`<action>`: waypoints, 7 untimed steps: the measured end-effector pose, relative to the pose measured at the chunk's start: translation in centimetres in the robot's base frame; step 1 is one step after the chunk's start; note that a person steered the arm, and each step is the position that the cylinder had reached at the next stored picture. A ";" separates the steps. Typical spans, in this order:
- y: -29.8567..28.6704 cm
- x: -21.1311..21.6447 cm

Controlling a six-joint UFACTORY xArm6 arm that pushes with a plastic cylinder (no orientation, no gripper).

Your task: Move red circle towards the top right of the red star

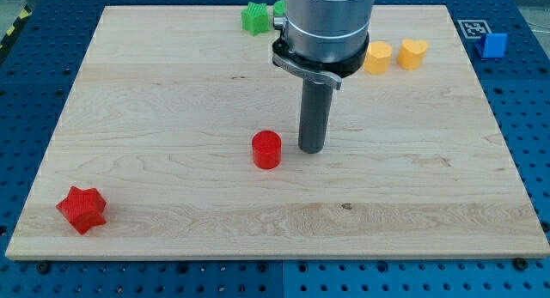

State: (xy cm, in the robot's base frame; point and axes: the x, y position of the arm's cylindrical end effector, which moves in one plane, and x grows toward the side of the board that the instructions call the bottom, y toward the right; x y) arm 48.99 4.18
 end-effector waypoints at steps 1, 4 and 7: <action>-1.0 0.4; -3.2 2.5; -3.3 2.0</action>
